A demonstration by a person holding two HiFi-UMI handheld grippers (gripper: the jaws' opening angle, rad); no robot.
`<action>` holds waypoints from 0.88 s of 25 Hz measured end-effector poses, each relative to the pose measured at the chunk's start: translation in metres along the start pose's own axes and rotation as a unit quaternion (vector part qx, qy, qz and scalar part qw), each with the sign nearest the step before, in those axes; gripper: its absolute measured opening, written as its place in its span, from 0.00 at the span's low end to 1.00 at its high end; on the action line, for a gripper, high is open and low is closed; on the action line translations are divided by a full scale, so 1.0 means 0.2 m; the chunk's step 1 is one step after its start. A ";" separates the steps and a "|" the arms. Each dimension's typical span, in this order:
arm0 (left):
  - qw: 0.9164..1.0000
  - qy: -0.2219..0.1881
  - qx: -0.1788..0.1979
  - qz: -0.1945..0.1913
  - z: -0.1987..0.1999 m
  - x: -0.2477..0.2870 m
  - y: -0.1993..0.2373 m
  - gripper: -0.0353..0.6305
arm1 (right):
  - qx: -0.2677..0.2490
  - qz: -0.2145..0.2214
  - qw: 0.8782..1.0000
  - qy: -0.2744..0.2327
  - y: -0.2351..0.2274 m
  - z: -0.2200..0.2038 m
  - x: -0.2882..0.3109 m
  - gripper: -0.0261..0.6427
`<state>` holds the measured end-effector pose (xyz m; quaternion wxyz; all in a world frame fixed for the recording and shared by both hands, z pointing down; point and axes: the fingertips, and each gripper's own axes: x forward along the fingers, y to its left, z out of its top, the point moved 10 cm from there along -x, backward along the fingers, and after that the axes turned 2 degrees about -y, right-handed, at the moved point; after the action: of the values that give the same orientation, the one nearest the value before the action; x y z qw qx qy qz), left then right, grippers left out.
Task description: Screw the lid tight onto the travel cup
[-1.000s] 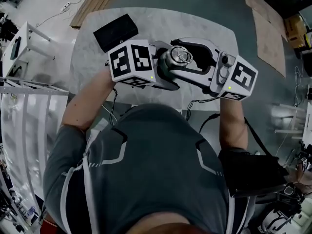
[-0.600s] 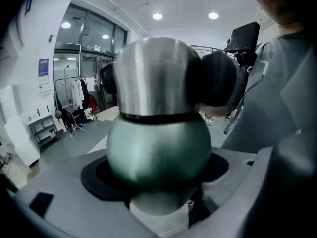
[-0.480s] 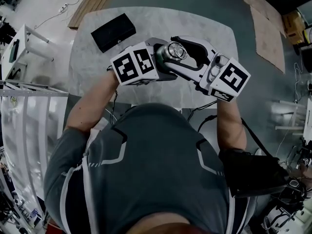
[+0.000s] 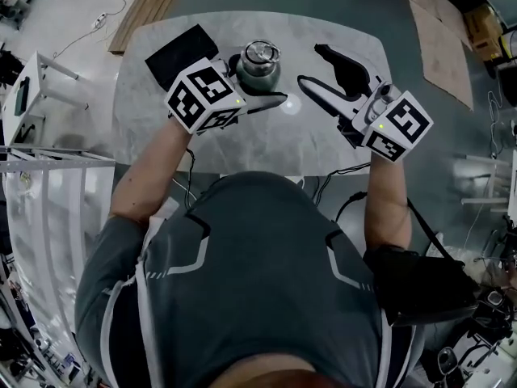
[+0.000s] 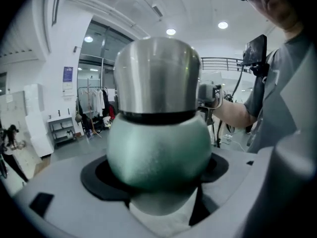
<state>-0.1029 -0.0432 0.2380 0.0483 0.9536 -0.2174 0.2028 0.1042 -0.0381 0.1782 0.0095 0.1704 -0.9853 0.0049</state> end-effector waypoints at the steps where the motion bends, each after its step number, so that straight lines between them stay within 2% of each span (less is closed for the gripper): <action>1: 1.000 -0.004 -0.002 0.010 0.00 0.01 0.02 0.65 | 0.002 -0.018 1.000 0.002 -0.02 -0.01 -0.02 0.44; 5: 0.999 -0.025 -0.017 0.041 -0.02 0.05 0.09 0.65 | 0.019 -0.100 0.995 0.023 -0.13 -0.07 -0.11 0.27; 8: 0.997 -0.026 0.010 0.077 -0.05 0.07 0.15 0.65 | 0.029 -0.159 0.986 0.028 -0.22 -0.11 -0.15 0.19; 10: 0.996 -0.025 0.013 0.084 -0.09 0.09 0.17 0.65 | 0.027 -0.181 0.983 0.032 -0.24 -0.14 -0.18 0.13; 14: 0.995 -0.031 -0.009 0.095 -0.18 0.19 0.29 0.65 | 0.021 -0.217 0.974 0.058 -0.31 -0.26 -0.21 0.10; 18: 0.993 -0.020 -0.031 0.115 -0.29 0.36 0.43 0.65 | 0.037 -0.240 0.968 0.068 -0.44 -0.42 -0.24 0.09; 22: 0.992 -0.026 -0.039 0.114 -0.37 0.42 0.48 0.65 | 0.054 -0.283 0.955 0.071 -0.49 -0.49 -0.26 0.09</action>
<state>-0.1017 -0.1503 0.3403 0.0567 0.9251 -0.3332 0.1732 0.1885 -0.1112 0.2750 0.0709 0.4415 -0.8919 0.0669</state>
